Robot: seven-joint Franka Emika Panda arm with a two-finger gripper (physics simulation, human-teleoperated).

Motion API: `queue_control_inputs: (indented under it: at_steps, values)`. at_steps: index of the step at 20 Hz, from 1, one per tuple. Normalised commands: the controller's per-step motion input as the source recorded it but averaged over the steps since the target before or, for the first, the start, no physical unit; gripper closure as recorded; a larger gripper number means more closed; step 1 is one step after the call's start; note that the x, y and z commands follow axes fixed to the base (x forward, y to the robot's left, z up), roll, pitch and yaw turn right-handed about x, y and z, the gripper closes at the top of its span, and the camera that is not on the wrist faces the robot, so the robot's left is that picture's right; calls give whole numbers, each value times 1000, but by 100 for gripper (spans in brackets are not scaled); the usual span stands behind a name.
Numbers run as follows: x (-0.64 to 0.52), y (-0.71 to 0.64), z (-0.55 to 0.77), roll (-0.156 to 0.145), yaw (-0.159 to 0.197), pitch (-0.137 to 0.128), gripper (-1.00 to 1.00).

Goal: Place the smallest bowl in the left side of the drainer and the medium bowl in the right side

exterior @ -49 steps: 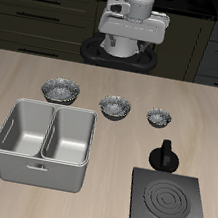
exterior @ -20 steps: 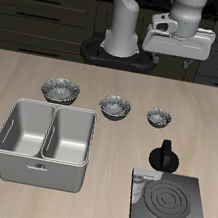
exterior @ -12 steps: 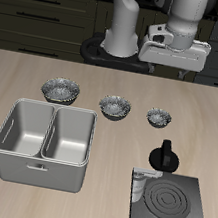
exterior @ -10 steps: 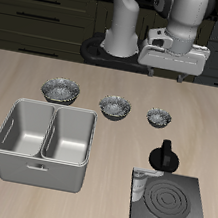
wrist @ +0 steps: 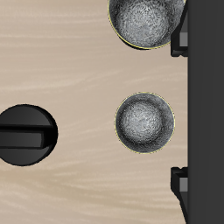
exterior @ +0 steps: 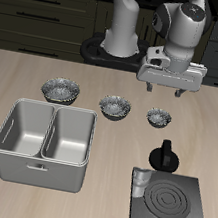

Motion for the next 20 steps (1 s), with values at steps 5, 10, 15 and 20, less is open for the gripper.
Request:
queue_control_inputs:
  at_steps: [5,10,15,20]
  values:
    - [-29,41,-453,-5,4,-2,-100]
    - [11,-15,-342,-21,2,11,-100]
    - [-47,-23,-363,-6,-17,34,-100]
    - [-69,-11,-252,10,7,19,-100]
